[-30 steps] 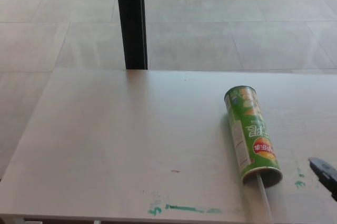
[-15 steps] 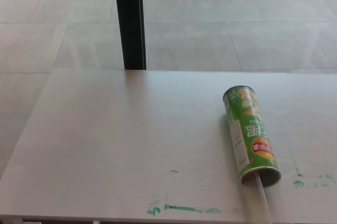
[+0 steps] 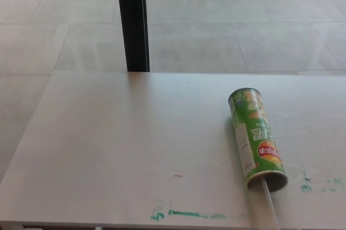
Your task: Use the finger on the right hand of the robot to pull out the chips tray kept inside a container in the middle of the desk
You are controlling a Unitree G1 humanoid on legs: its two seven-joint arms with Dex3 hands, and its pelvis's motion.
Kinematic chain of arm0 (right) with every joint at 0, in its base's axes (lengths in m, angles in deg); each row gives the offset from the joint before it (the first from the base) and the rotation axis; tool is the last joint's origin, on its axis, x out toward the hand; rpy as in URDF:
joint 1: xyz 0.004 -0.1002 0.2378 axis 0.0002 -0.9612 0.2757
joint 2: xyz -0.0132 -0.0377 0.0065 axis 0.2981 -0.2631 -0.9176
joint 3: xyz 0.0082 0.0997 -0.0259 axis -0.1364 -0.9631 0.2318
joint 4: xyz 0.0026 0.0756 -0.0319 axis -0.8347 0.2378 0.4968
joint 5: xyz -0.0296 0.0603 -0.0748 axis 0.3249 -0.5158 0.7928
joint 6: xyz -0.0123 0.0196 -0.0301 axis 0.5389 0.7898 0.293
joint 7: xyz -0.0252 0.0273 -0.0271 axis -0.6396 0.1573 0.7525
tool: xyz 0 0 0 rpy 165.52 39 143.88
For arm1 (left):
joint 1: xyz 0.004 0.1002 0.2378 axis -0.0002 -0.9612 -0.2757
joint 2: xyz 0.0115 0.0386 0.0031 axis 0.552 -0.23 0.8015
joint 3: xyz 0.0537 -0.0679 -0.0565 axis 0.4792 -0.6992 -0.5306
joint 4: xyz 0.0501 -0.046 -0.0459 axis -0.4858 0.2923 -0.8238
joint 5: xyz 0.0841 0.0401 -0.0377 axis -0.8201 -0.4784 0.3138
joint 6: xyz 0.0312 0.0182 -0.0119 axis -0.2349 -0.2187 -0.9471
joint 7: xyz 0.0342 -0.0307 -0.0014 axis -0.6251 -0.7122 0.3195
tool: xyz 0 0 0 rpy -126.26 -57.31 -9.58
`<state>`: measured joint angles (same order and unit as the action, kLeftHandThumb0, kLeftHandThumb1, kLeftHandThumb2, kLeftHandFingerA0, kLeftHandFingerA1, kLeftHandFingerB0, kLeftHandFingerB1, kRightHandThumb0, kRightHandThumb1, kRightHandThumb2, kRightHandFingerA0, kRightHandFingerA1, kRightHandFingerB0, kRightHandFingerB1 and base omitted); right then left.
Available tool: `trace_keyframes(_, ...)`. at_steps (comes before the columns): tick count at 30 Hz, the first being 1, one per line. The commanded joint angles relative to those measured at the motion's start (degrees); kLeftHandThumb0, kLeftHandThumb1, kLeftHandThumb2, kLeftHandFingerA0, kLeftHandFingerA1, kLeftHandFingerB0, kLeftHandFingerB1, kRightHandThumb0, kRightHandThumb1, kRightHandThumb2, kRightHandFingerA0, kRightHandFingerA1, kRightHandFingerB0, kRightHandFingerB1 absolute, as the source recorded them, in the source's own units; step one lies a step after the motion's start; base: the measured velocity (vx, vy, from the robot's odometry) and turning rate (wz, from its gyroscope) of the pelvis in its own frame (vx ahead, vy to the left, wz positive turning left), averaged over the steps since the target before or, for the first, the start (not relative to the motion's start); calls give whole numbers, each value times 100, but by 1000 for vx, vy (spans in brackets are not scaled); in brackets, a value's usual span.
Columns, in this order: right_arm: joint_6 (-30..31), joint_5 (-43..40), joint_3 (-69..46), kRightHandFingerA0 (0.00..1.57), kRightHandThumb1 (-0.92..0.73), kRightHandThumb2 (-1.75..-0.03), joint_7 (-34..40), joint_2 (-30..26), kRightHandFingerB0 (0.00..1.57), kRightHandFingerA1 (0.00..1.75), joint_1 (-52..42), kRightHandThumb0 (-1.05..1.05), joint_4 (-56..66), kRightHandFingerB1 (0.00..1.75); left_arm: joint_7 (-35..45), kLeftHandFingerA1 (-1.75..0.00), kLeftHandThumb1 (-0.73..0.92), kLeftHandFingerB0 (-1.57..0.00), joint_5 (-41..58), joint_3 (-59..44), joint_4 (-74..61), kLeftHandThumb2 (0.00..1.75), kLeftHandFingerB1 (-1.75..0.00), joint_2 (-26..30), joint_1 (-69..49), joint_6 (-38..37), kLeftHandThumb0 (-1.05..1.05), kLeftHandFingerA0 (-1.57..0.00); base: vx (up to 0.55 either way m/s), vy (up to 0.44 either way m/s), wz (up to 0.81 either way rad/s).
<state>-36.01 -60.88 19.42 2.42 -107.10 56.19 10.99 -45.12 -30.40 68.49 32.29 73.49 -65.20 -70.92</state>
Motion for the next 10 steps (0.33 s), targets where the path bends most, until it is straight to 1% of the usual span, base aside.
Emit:
trace_keyframes(1, 282, -1685, -688, 85, -55, -56, -237, 365, 8, 109, 615, -26, -1376, 61, -38, -72, 62, -55, 12, -17, 199, 60, -60, -8, 23, -93, -20, -61, 0, 0, 0)
trace_keyframes(2, 369, -1803, -764, 84, -56, -56, -364, 345, 10, 110, 705, -27, -1545, 61, -22, -72, 63, -54, 22, -24, 190, 60, -61, -5, 14, -97, -21, -62, 0, 0, 0)
trace_keyframes(3, 560, -2018, -882, 88, -59, -58, -648, 338, 14, 100, 748, -26, -1706, 60, -36, -70, 65, -56, -60, 36, 111, 60, -59, 28, -63, -128, -25, -62, 0, 0, 0)
trace_keyframes(4, 614, -2085, -923, 88, -59, -58, -762, 328, 15, 96, 754, -26, -1794, 59, -40, -70, 63, -56, -79, 46, 65, 59, -60, 37, -109, -133, -23, -60, 0, 0, 0)
trace_keyframes(6, 625, -2124, -960, 89, -58, -57, -823, 325, 14, 98, 764, -25, -1866, 59, -59, -69, 64, -56, -50, 15, 44, 58, -59, 26, -119, -63, -24, -60, 0, 0, 0)
trace_keyframes(7, 637, -2223, -1040, 90, -58, -57, -881, 326, 15, 96, 847, -23, -1993, 57, -40, -69, 64, -54, -18, -6, 70, 59, -59, 15, -101, -40, -23, -58, 0, 0, 0)
trace_keyframes(9, 583, -2163, -1015, 90, -59, -58, -881, 271, 17, 87, 910, -24, -2179, 56, 0, -70, 64, -53, -2, -10, 68, 59, -60, 21, -105, -55, -22, -58, 0, 0, 0)
trace_keyframes(10, 583, -2163, -1015, 90, -59, -58, -881, 271, 17, 87, 910, -24, -2179, 56, 0, -70, 64, -53, -2, -10, 68, 59, -60, 21, -105, -55, -22, -58, 0, 0, 0)
